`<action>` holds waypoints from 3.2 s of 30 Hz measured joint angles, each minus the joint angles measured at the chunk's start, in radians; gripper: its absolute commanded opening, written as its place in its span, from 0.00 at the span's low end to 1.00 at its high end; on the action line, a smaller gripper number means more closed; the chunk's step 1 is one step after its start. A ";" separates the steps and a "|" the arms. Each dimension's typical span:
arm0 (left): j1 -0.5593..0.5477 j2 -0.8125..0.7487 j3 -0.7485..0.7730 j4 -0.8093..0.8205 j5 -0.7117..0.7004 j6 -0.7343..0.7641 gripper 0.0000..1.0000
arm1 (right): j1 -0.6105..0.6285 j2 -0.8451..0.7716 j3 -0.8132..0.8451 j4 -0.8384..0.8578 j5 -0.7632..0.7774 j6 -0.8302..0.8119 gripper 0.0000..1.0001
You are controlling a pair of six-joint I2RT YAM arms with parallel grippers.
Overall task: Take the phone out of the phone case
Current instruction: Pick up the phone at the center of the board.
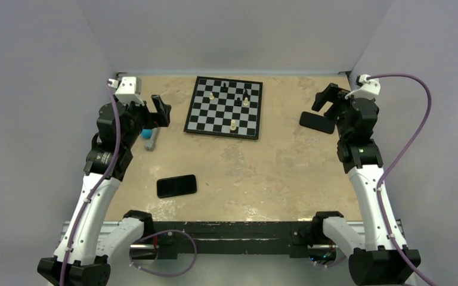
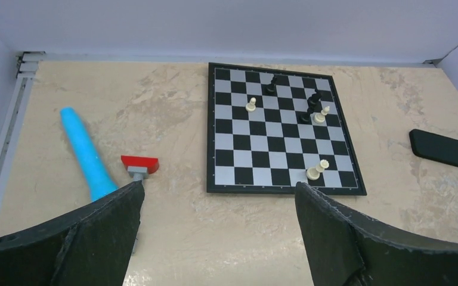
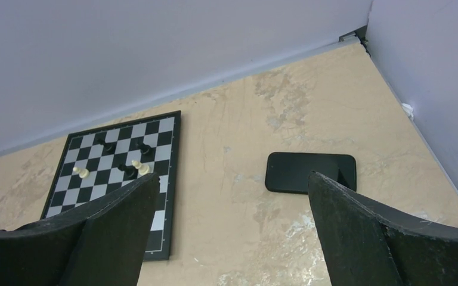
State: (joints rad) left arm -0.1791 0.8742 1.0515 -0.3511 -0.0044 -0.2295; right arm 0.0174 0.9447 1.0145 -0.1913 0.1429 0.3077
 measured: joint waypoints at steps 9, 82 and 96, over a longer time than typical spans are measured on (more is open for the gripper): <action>0.000 0.105 0.051 -0.189 -0.089 -0.131 1.00 | 0.000 0.081 0.000 0.005 -0.084 0.005 0.99; 0.022 0.346 -0.447 -0.568 -0.007 -1.685 0.89 | 0.056 0.081 -0.058 0.103 -0.339 0.009 0.99; 0.029 0.505 -0.383 -0.528 0.048 -1.566 0.91 | 0.061 0.083 -0.058 0.103 -0.348 0.010 0.98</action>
State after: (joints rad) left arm -0.1505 1.3792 0.6685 -0.8795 0.0437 -1.7954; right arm 0.0784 1.0275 0.9569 -0.0879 -0.2050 0.3176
